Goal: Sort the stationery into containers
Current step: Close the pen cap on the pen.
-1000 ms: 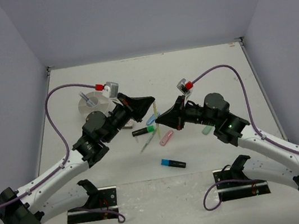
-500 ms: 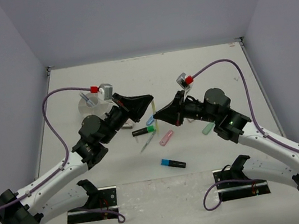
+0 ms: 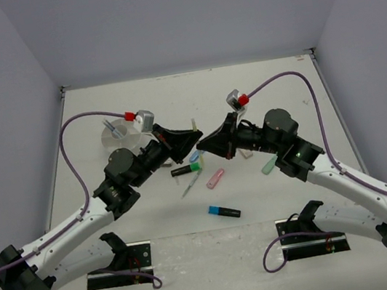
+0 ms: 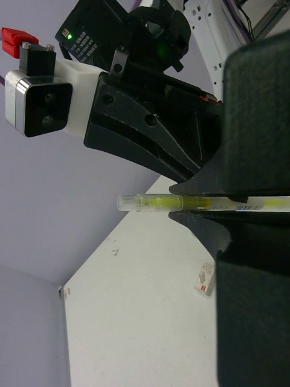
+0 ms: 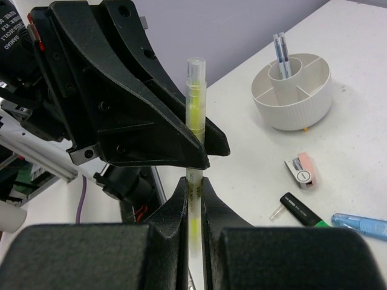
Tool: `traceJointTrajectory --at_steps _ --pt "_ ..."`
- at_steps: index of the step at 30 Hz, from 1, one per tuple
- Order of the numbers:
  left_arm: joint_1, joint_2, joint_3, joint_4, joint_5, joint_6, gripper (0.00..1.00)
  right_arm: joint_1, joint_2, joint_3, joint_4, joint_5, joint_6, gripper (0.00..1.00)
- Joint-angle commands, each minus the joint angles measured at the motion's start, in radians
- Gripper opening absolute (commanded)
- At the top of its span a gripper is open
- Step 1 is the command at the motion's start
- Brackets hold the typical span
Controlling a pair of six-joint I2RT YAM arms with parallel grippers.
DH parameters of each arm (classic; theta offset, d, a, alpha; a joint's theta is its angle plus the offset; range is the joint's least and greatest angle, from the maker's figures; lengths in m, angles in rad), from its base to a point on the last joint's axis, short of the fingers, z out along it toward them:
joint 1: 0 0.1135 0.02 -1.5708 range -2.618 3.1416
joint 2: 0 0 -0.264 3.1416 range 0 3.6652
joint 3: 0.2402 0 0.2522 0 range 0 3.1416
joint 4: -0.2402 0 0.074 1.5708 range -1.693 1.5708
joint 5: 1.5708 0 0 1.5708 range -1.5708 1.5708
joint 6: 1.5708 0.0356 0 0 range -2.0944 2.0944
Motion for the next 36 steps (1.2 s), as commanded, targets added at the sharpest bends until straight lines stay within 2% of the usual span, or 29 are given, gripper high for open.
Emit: traceJointTrajectory --at_steps 1,3,6,8,10,11,12,14,17,21,27,34,36 --pt "0.002 0.024 0.021 0.052 0.116 0.048 0.00 0.007 -0.011 0.034 0.056 -0.060 -0.021 0.01" --pt "0.002 0.015 0.001 0.091 0.130 0.048 0.00 0.007 0.010 0.034 0.076 -0.094 -0.011 0.22" --pt "0.002 0.005 -0.004 0.109 0.125 0.045 0.00 0.009 0.053 0.039 0.110 -0.134 0.018 0.32" --pt "0.003 0.005 0.000 0.110 0.119 0.041 0.00 0.009 0.067 0.044 0.127 -0.149 0.033 0.27" --pt "0.003 0.008 0.010 0.098 0.115 0.042 0.00 0.009 0.072 0.047 0.134 -0.153 0.035 0.14" --pt "0.002 0.008 0.011 0.094 0.113 0.043 0.00 0.009 0.071 0.049 0.133 -0.153 0.033 0.12" --pt "0.003 0.008 0.017 0.074 0.110 0.051 0.03 0.009 0.069 0.051 0.125 -0.149 0.029 0.01" --pt "0.003 0.004 0.030 0.051 0.082 0.065 0.54 0.009 0.057 0.048 0.112 -0.140 0.018 0.00" --pt "0.002 -0.008 0.055 0.006 0.053 0.102 0.60 0.009 0.049 0.042 0.092 -0.139 -0.006 0.00" --pt "0.002 -0.027 0.088 -0.028 0.032 0.130 0.58 0.008 0.051 0.034 0.080 -0.189 -0.021 0.00" --pt "0.002 -0.016 0.110 -0.035 0.044 0.137 0.39 0.009 0.047 0.035 0.071 -0.218 -0.024 0.00" --pt "0.002 -0.008 0.124 -0.030 0.070 0.139 0.31 0.009 0.072 0.039 0.062 -0.227 -0.022 0.00" --pt "0.003 -0.007 0.125 -0.032 0.076 0.139 0.25 0.009 0.072 0.041 0.063 -0.226 -0.022 0.00"
